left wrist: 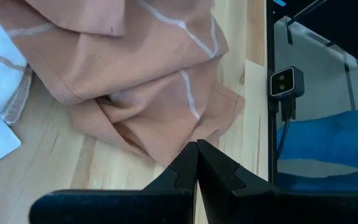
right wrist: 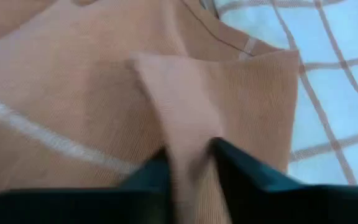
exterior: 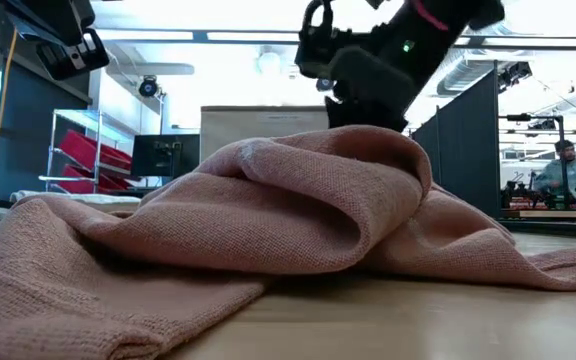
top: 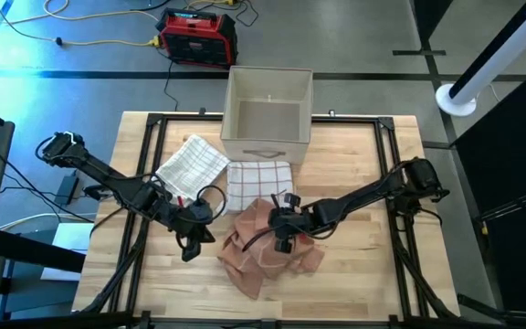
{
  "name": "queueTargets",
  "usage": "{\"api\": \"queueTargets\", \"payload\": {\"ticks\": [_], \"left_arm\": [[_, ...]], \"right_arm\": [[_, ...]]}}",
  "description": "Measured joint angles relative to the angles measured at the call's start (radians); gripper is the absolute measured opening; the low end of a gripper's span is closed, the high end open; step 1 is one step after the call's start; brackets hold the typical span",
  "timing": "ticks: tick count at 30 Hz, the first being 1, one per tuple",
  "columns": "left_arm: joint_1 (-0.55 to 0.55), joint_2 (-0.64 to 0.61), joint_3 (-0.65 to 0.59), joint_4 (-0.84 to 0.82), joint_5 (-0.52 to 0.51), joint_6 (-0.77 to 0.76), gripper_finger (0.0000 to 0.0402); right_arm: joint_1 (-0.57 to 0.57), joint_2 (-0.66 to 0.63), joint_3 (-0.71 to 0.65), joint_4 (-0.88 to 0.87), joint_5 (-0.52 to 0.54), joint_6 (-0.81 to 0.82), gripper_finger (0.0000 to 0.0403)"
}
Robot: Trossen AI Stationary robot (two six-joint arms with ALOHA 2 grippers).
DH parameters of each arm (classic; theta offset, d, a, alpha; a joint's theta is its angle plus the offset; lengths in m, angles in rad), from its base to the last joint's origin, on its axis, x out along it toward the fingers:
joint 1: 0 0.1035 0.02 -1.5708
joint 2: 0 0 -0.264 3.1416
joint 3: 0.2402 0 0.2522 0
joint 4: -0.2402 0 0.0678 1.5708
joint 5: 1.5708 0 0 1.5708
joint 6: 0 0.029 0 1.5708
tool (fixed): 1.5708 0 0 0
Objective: Fold towel
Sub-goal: Fold the brown towel
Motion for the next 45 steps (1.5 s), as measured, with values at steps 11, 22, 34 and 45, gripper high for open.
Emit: {"api": "queueTargets", "payload": {"ticks": [11, 22, 34, 45], "left_arm": [[0.0, 0.0, 0.0, -0.002, -0.043, 0.01, 0.0], [0.001, 0.0, 0.0, -0.018, -0.056, 0.047, 0.0], [-0.006, -0.009, 0.005, -0.045, -0.058, 0.029, 0.0], [-0.028, -0.043, 0.055, 0.064, -0.217, 0.049, 0.0002]], "right_arm": [[-0.005, -0.127, 0.556, -0.423, -0.022, -0.229, 0.0001], [-0.024, -0.125, 1.101, -0.64, 0.048, -0.345, 0.0], [-0.039, -0.116, 1.014, -0.708, -0.029, -0.264, 0.0], [-0.068, -0.043, 0.578, -0.321, -0.405, -0.111, 0.0]]}}
